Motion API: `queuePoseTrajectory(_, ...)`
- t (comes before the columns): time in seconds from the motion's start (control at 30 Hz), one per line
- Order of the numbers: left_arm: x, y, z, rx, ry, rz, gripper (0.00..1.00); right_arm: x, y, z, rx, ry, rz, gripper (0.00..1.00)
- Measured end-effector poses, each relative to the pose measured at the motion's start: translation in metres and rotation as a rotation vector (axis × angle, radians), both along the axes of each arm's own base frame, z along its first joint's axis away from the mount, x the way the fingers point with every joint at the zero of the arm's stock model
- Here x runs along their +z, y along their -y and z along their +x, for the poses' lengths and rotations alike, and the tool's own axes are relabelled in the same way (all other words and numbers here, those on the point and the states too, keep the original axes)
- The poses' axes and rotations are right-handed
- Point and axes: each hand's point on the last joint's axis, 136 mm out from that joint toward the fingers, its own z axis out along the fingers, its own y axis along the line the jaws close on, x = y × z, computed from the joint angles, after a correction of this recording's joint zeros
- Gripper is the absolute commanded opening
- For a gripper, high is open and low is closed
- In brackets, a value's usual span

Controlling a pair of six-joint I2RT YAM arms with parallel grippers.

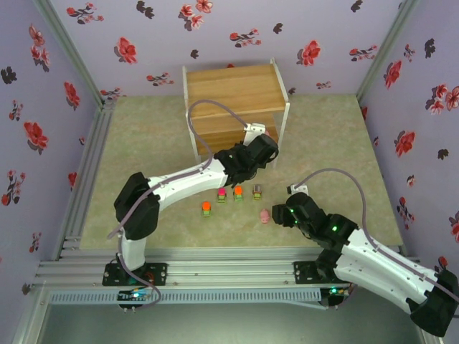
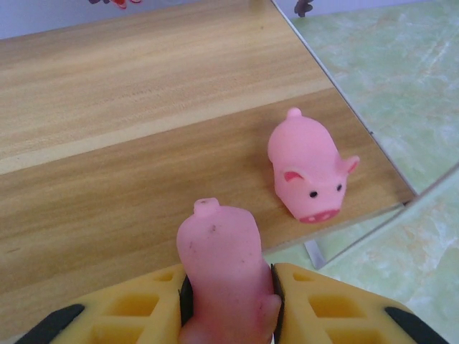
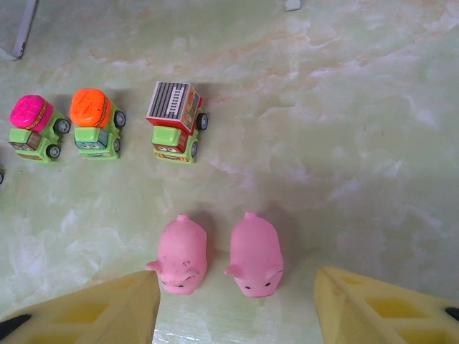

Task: Place and organize the plastic toys onto the shelf

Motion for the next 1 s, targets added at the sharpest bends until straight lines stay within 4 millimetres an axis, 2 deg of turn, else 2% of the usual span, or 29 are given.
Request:
queuePoseTrajectory(0.3, -0.008, -0.003, 0.017, 0.016, 0.009, 0.008, 0.33, 0.000, 0.001, 0.000, -0.003, 0.002, -0.002, 0.60)
queuePoseTrajectory(0.73, 0.014, 0.003, 0.026, 0.006, 0.055, -0.032, 0.33, -0.002, 0.000, 0.000, -0.002, -0.006, -0.010, 0.60)
queuePoseTrajectory(1.0, 0.009, 0.003, 0.030, 0.007, 0.048, -0.026, 0.33, -0.003, 0.000, 0.000, -0.002, -0.009, -0.013, 0.60)
